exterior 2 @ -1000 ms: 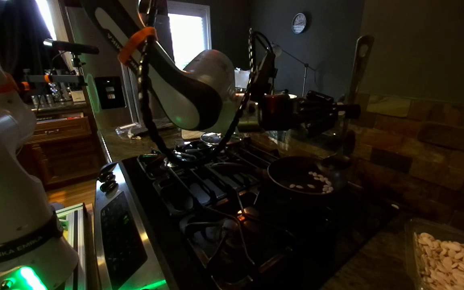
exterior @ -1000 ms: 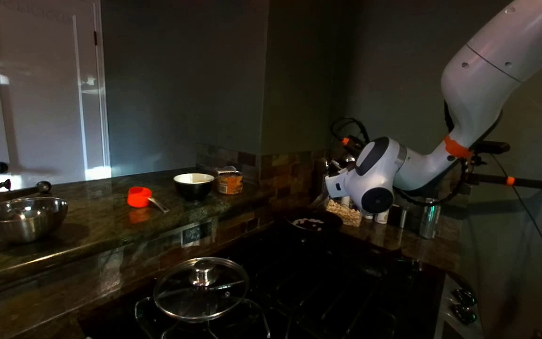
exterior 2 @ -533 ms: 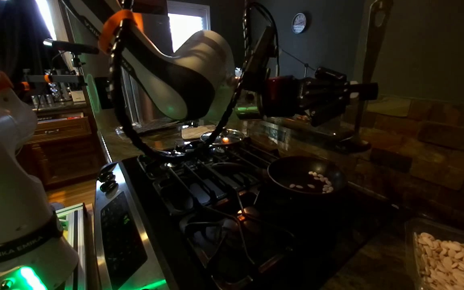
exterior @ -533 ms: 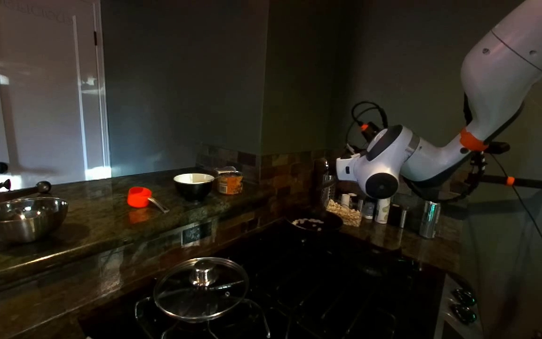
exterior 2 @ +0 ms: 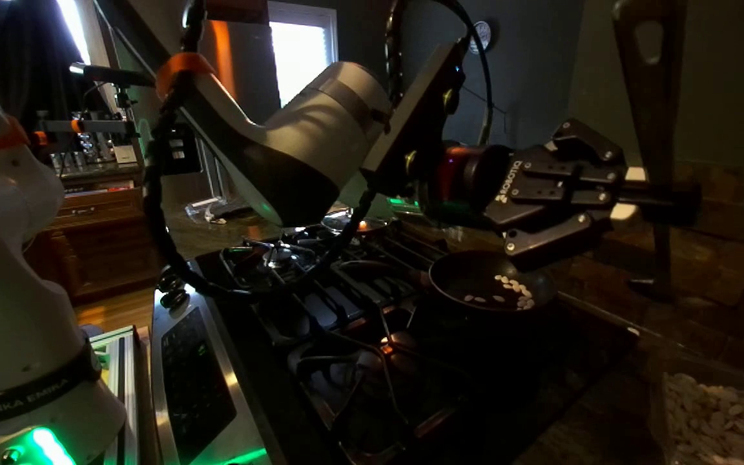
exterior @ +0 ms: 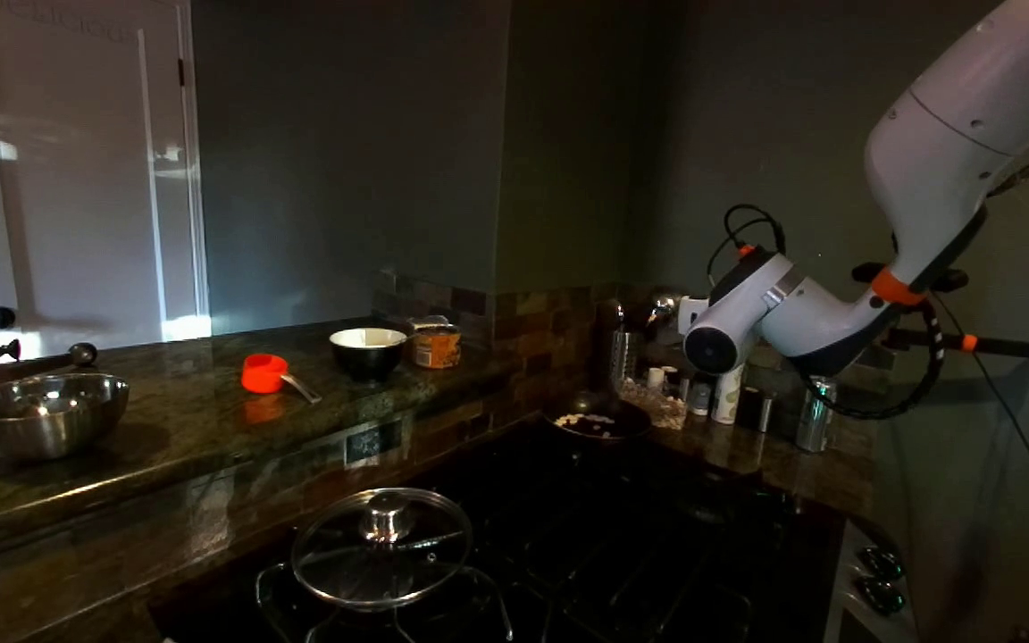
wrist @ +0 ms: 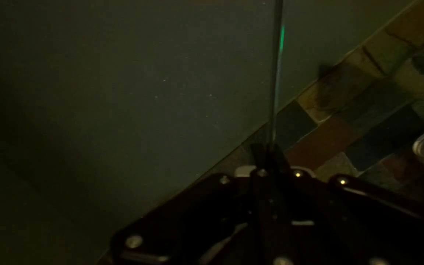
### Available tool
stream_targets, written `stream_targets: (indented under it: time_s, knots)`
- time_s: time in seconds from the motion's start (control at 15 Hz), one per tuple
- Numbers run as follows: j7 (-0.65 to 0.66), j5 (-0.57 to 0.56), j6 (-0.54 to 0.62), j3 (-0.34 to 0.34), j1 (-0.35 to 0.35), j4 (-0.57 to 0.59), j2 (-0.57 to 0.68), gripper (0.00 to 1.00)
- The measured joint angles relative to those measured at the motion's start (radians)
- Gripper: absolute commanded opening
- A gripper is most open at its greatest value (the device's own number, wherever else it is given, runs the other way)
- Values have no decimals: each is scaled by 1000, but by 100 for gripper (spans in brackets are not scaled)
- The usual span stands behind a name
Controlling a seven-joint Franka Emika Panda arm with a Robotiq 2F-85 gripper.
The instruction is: Scoop the white chocolate pellets into the pan
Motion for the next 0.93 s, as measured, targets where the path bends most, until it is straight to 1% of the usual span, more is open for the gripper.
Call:
stream_targets:
  time_s: [0.2,0.33,0.47,0.73,0.93]
  knots:
    - [30,70,1,2,-2,90,113,1]
    - [25,90,12,8,-3,162,197,1]
    - [6,104,51,11,-11,236,273,1]
    - [-49,126,185,11,-68,364,392,1]
    - [-97,154,221,10,-106,417,457,1]
